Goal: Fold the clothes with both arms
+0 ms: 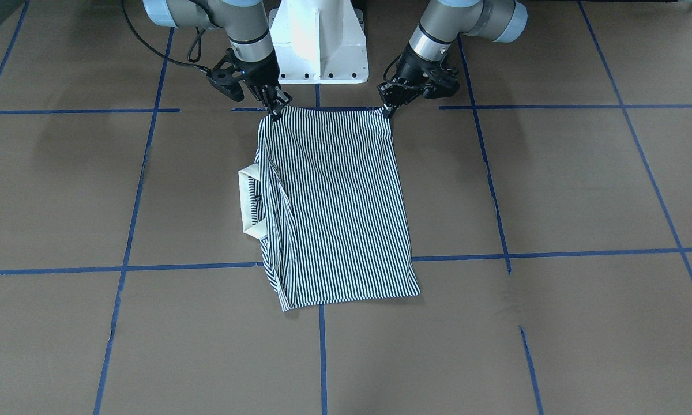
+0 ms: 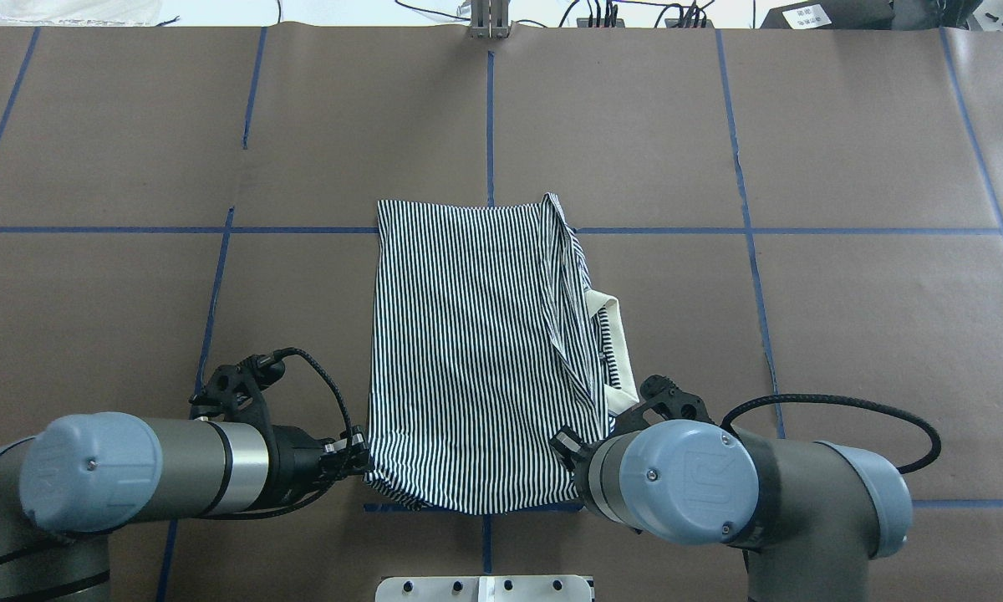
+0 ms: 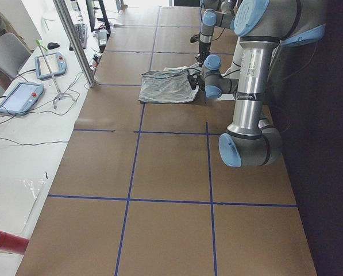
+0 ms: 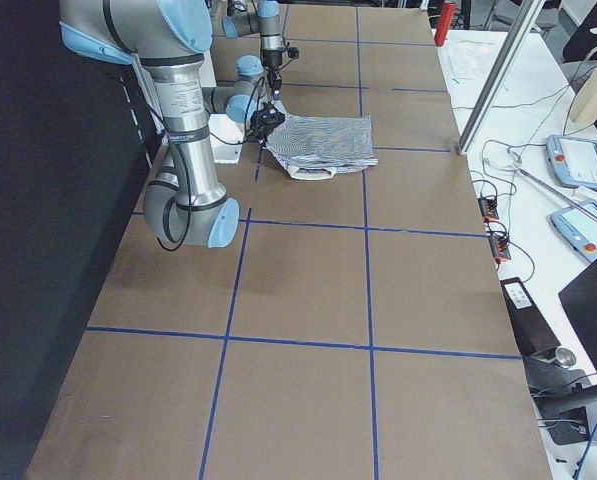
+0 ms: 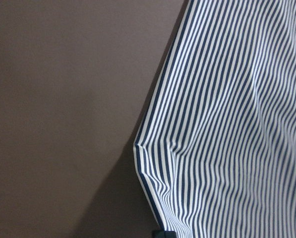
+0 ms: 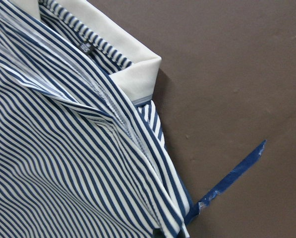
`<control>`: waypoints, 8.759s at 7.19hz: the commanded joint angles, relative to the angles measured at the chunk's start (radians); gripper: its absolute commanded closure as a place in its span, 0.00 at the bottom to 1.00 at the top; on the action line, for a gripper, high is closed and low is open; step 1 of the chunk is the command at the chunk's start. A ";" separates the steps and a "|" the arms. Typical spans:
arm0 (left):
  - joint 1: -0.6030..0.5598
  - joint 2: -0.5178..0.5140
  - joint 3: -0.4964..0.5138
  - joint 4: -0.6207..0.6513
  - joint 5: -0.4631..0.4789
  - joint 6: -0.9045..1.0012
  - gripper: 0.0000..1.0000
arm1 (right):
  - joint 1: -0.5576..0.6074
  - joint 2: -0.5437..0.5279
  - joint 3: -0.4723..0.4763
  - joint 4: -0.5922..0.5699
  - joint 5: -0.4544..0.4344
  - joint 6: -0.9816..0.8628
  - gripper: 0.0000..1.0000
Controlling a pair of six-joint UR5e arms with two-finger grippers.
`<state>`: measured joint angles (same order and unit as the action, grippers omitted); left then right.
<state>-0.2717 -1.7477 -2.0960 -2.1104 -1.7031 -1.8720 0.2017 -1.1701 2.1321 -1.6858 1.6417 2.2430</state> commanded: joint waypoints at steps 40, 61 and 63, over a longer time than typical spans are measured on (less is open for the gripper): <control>-0.297 -0.447 0.588 0.202 -0.046 0.642 1.00 | 0.628 0.306 -0.689 0.371 0.415 -0.503 0.00; -1.277 0.075 0.446 0.379 -0.615 1.931 0.51 | 1.246 -0.376 -0.543 0.368 0.719 -1.966 0.00; -1.310 0.224 0.316 0.585 -0.616 1.993 0.00 | 1.246 -0.425 -0.538 0.259 0.742 -2.139 0.00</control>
<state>-1.5629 -1.5903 -1.7168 -1.6291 -2.3196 0.0910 1.4453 -1.5728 1.5914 -1.3466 2.3662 0.2146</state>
